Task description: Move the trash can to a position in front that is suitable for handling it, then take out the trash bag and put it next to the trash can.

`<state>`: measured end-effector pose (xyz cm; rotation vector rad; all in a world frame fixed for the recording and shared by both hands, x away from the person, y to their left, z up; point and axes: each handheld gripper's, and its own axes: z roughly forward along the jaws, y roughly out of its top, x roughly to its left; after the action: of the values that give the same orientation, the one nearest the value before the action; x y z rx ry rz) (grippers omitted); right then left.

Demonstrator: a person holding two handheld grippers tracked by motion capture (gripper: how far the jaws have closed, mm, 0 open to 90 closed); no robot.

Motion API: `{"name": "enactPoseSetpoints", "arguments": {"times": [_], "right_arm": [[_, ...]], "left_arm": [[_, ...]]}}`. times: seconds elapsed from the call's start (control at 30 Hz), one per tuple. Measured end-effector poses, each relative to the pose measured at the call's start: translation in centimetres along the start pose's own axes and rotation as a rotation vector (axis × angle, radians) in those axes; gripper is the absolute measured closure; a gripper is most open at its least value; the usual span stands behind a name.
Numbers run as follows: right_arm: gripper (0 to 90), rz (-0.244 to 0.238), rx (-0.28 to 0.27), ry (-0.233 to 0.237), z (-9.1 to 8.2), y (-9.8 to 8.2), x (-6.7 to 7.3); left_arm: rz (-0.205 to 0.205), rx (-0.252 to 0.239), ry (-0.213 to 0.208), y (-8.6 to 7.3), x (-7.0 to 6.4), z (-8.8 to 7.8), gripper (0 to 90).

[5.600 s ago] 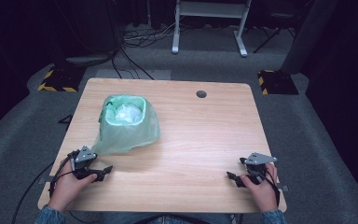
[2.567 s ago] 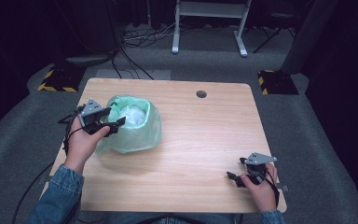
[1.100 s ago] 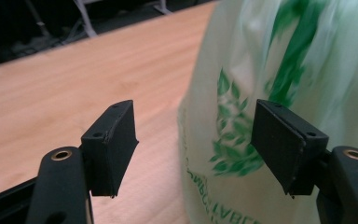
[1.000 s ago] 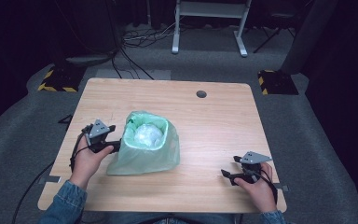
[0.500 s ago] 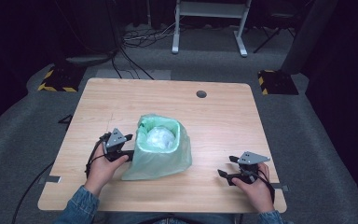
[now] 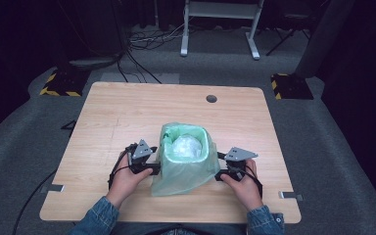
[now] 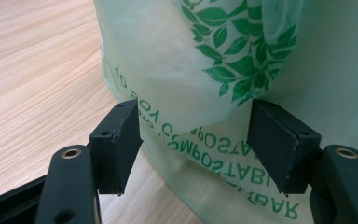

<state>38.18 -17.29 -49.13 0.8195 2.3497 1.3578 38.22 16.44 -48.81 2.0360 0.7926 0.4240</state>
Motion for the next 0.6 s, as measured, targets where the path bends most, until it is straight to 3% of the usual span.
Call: {"name": "enactPoseSetpoints", "arguments": {"times": [0.1, 0.17, 0.37, 0.47, 0.6], "right_arm": [[35.2, -0.013, 0.011, -0.023, 0.3, 0.1, 0.2], [37.5, -0.027, 0.010, -0.019, 0.0, 0.1, 0.7], [36.8, -0.048, 0.025, -0.015, -0.8, -0.1, 1.6], [35.0, -0.040, 0.026, -0.018, -1.3, -0.4, 1.5], [31.0, -0.014, 0.014, -0.018, -2.1, -0.8, 1.2]], "left_arm": [[0.009, 0.007, 0.000, 0.0, -0.1, 0.1, 36.7], [0.004, 0.008, -0.007, 0.0, -0.3, 0.1, 43.6], [0.064, 0.049, 0.019, 0.4, -1.9, -0.4, 50.8], [0.060, 0.053, -0.007, 0.3, -2.4, -0.5, 47.5], [0.049, 0.061, -0.010, 0.2, -2.5, -1.3, 32.7]]}}
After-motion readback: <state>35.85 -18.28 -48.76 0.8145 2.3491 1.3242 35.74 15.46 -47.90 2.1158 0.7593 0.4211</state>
